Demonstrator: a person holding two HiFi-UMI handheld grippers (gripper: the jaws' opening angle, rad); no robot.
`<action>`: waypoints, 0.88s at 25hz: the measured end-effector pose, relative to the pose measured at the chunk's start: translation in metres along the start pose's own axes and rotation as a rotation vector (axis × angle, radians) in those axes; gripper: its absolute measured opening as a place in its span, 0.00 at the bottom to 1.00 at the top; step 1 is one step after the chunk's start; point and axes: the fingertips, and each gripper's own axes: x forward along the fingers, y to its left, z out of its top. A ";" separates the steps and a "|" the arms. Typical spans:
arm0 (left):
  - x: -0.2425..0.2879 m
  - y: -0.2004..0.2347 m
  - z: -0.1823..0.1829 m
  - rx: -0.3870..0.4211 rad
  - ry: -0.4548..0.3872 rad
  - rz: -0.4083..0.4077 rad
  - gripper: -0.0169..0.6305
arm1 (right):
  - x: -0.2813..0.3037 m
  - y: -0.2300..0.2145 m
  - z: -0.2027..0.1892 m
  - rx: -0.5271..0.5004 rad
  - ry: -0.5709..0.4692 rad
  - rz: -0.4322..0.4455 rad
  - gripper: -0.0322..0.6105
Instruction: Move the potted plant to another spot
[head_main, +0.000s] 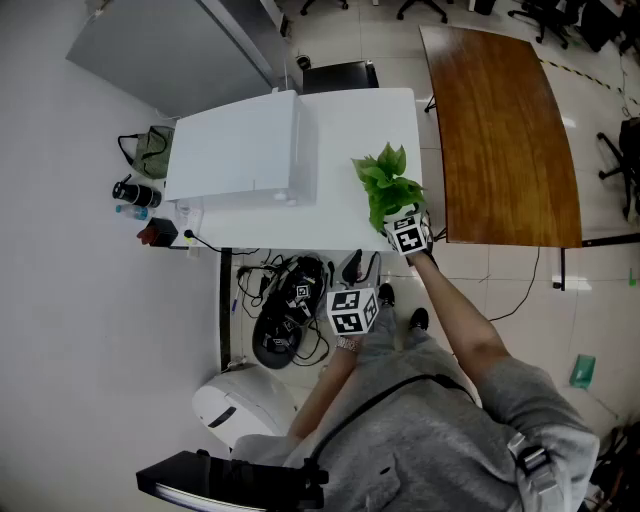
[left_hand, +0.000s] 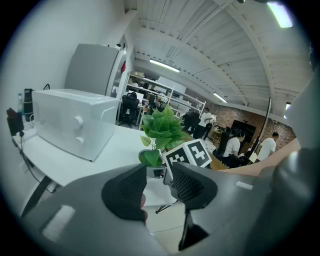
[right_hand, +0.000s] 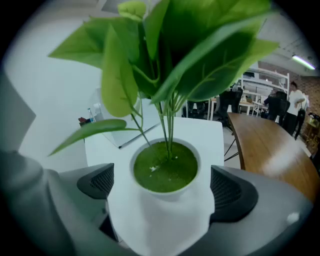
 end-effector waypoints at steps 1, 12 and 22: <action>0.003 0.005 0.002 -0.001 0.002 0.004 0.31 | 0.009 -0.002 0.002 -0.010 0.002 -0.006 0.96; 0.044 0.032 0.030 0.012 0.016 -0.005 0.31 | 0.028 -0.027 0.018 -0.010 -0.020 -0.044 0.91; 0.089 -0.059 0.032 0.090 0.030 -0.174 0.31 | -0.104 -0.253 -0.068 0.173 0.000 -0.393 0.91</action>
